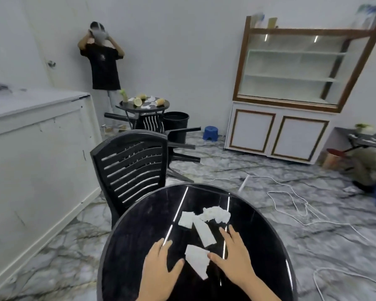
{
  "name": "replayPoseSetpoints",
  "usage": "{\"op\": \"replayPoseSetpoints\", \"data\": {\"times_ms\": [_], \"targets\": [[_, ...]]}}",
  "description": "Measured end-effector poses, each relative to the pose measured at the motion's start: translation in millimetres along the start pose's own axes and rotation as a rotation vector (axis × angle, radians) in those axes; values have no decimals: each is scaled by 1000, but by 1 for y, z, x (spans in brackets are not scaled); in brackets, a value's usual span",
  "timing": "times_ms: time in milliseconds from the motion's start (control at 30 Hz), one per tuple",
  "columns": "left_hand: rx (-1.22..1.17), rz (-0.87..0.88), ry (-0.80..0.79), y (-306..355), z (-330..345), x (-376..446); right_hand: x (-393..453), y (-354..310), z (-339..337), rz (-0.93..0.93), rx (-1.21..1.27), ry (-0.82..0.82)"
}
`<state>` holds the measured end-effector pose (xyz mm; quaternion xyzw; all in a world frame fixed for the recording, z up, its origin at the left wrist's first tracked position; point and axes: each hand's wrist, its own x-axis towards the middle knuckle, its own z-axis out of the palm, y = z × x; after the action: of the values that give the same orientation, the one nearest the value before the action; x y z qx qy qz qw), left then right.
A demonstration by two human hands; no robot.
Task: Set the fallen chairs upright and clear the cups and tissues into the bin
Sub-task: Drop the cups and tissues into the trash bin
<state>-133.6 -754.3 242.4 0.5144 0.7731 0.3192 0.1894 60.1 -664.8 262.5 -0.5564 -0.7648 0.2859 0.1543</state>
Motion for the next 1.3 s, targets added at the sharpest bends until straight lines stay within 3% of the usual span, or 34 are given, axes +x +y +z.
{"op": "replayPoseSetpoints", "data": {"times_ms": [200, 467, 567, 733, 1100, 1300], "targets": [[48, -4, -83, 21, 54, 14, 11, 46, -3, 73, 27, -37], [146, 95, -166, 11, 91, 29, 26, 56, 21, 121, 83, -95], [173, 207, -150, 2, 106, 32, 37, 57, 28, 95, 76, -113], [289, 248, -143, -8, 117, 35, 61, 58, 42, 45, 32, -80], [265, 186, -159, -18, 121, 42, 111, 35, 63, -162, 41, -113], [204, 239, -111, -29, 117, 48, 114, 38, 71, -192, -11, -113]]}}
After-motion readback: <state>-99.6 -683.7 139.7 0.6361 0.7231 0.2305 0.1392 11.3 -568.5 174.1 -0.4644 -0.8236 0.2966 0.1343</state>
